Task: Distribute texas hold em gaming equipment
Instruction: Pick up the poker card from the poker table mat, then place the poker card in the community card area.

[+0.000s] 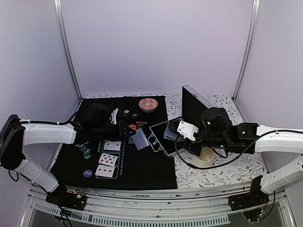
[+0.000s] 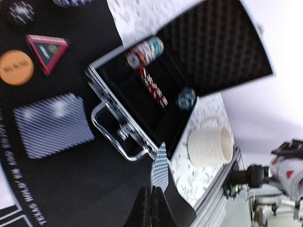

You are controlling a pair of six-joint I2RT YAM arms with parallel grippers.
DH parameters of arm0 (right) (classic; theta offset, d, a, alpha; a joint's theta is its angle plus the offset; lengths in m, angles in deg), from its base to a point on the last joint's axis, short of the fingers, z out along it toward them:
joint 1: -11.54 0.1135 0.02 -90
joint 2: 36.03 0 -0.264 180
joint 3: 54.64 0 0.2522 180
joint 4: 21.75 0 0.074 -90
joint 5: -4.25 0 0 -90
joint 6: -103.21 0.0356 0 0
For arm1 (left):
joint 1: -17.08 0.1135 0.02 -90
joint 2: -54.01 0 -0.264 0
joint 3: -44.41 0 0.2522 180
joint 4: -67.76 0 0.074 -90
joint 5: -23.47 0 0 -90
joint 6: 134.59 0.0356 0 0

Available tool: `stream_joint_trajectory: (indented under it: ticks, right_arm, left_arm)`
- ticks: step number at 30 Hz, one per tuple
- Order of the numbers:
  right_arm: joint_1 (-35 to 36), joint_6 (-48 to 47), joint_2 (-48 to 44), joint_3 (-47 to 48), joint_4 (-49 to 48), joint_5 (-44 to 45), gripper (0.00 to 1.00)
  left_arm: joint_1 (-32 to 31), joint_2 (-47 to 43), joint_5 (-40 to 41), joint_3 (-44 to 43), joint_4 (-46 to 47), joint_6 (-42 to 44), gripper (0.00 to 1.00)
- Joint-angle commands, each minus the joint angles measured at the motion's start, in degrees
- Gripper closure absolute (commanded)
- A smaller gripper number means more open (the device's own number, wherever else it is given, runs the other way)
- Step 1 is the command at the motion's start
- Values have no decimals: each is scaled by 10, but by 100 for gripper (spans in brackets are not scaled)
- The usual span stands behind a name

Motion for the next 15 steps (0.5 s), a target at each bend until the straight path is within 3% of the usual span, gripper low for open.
stream_joint_trajectory:
  ticks: [1,7,15]
  right_arm:
    - [3,1,-3,3,-10,-6,59]
    - [2,1,-2,4,-14,-9,59]
    - [3,2,-2,4,-9,-7,59]
  left_arm:
    - [68,-83,114,38,8,-23,100]
    - [193,-91,173,119,99,-97,100]
    - [235,9,201,139,208,-143,100]
